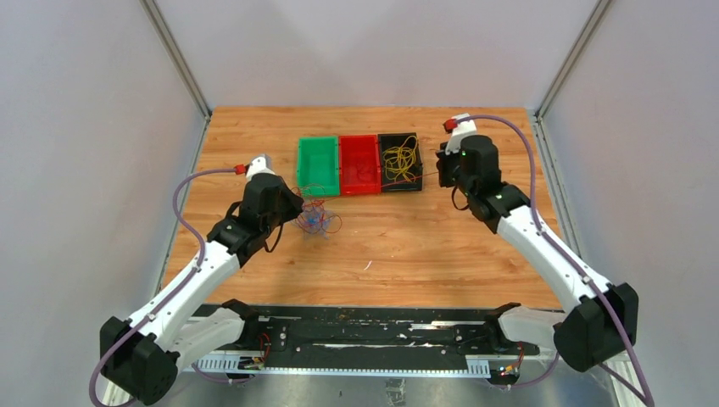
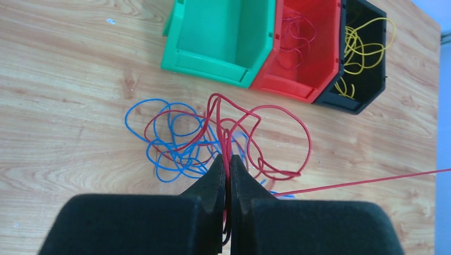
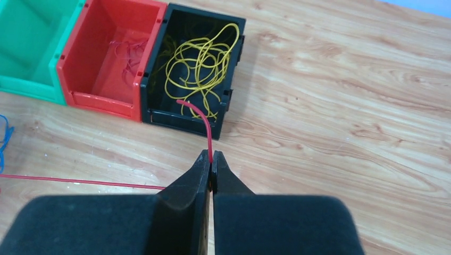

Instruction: Untangle the cables

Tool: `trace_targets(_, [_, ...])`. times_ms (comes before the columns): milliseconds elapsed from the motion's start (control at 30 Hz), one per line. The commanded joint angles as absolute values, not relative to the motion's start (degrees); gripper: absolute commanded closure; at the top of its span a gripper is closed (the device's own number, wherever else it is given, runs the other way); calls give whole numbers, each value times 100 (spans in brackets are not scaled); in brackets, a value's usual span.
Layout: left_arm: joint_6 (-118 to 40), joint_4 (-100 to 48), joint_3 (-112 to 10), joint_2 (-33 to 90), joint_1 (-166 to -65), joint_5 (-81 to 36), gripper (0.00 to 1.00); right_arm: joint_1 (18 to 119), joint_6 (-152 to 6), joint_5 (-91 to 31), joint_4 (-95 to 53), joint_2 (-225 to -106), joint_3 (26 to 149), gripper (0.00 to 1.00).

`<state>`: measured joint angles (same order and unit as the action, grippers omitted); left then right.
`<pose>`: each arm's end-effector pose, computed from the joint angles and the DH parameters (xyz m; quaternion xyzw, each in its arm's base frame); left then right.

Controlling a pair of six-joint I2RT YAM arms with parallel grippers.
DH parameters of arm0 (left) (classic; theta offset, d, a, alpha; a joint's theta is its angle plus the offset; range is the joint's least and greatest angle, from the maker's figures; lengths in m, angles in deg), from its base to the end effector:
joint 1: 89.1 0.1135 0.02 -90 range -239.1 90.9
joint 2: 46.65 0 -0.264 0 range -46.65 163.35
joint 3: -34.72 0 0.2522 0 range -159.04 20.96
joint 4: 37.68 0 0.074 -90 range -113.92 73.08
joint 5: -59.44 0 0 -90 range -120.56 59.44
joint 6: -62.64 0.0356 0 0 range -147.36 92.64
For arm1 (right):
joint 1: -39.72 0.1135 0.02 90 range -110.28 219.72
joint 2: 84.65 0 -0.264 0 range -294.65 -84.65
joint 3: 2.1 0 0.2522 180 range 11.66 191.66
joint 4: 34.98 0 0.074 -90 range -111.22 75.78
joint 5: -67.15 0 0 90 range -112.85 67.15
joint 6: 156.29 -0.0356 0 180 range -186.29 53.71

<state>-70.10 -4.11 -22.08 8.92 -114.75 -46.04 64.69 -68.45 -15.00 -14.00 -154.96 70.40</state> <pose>0.1974 -0.0842 0.2787 -0.1932 0.8488 -0.1710 0.4615 0.2618 0.1165 0.3365 -0.1213 0.8030 0.0821 0.5777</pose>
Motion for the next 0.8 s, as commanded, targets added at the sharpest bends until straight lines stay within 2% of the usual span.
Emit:
trace_targets(0, [-6371,1083,-1927,695,-11151,-5898,100,5594,-6079,-444,-1288,-14814,6905,100])
trace_targets(100, [-5955,467,-1822,620,-11151,-4932,100,5597,-6229,-2239,-1931,-14513,6786,100])
trace_targets(167, [-5834,114,-1725,613,-11151,-4398,100,5605,-6388,-3017,-2289,-14457,6833,100])
trace_targets(233, [-5926,80,-1710,675,-11151,-4388,100,5607,-6355,-3088,-2337,-14466,7056,100])
trace_targets(367, [-6108,338,-1821,951,-11151,-4888,100,5607,-6085,-2497,-2217,-14355,7586,100])
trace_targets(467, [-6198,477,-1848,1142,-11151,-5093,97,5607,-5955,-2660,-2143,-14205,7826,100])
trace_targets(567, [-6161,449,-1818,1354,-11151,-4985,89,5609,-6028,-3489,-2147,-14107,7959,100])
trace_targets(667, [-5910,61,-1691,1547,-11151,-4404,82,5607,-6546,-5078,-2430,-14082,7985,100])
trace_targets(767, [-5695,-473,-1531,1687,-11151,-3671,67,5660,-7325,-6471,-3149,-14171,7971,100])
